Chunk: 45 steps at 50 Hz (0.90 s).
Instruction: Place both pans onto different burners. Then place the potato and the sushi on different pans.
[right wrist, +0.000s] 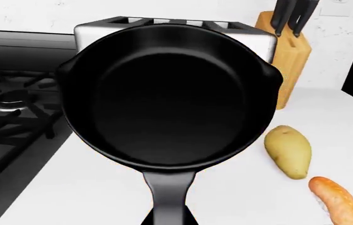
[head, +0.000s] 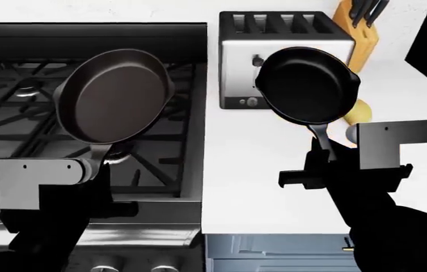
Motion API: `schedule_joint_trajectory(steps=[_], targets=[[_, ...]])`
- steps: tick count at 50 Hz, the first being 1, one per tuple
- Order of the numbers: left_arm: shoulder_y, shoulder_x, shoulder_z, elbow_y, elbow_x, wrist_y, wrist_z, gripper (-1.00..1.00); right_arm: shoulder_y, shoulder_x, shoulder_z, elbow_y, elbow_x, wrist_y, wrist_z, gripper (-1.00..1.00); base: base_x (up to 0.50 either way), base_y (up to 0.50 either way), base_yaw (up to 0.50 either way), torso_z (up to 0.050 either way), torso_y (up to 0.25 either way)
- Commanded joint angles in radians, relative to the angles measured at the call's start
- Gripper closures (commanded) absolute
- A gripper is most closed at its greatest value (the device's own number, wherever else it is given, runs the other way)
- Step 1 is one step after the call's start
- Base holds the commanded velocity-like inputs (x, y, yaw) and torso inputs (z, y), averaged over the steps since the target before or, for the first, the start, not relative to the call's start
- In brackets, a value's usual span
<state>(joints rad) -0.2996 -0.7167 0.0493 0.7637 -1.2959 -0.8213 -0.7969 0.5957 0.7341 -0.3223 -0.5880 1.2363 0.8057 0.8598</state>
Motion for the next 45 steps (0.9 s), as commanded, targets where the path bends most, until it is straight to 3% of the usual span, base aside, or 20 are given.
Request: schedule_joint_trajectory(steps=[1,45], targets=[[-0.027,0.001,-0.007,-0.005,0.006,0.005,0.004,1.00,0.024,-0.001,0.025,-0.002,-0.048,-0.002,-0.024,1.00,0.00,0.43,0.00,0.010,0.011],[-0.045,0.001,0.009,-0.025,0.026,0.015,0.019,1.00,0.033,-0.006,0.005,0.006,-0.066,-0.010,-0.034,1.00,0.00,0.43,0.00,0.001,0.002]])
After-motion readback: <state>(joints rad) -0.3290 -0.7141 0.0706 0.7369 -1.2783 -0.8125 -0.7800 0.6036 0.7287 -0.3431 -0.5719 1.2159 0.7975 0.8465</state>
